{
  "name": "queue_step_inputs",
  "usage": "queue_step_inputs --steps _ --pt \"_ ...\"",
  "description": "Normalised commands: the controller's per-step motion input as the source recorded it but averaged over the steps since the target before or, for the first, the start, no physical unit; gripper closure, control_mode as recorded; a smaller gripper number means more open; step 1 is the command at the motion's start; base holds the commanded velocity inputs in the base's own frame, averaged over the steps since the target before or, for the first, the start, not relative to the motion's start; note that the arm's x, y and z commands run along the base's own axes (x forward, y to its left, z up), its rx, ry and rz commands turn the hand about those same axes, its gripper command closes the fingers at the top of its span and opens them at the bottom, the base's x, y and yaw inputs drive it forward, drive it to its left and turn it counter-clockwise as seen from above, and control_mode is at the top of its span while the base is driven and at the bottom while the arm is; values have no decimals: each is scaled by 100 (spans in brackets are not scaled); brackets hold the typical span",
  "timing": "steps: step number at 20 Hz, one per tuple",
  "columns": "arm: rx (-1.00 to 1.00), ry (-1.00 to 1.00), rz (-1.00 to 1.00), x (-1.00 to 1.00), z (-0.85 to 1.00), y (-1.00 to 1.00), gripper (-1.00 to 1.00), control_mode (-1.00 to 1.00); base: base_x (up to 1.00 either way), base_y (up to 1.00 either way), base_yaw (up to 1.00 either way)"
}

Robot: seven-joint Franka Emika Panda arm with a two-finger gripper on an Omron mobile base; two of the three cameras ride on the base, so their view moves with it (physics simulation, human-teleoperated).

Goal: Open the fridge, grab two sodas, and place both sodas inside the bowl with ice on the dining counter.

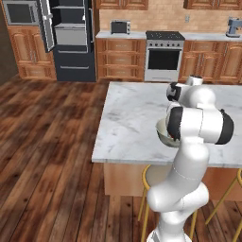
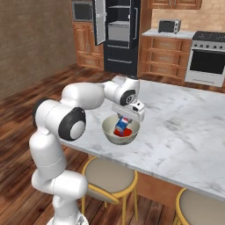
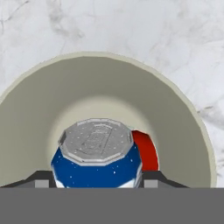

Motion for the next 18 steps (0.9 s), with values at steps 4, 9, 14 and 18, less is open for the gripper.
queue_step_inputs --steps 4,9,14,18 --pt "0 0 0 0 -18 0 100 -100 0 0 0" --pt "0 0 0 0 -20 4 -100 -100 0 0 0" --pt "0 -2 0 0 -11 3 -100 -100 0 0 0" --pt "0 -11 0 -20 0 0 -100 -100 0 0 0"
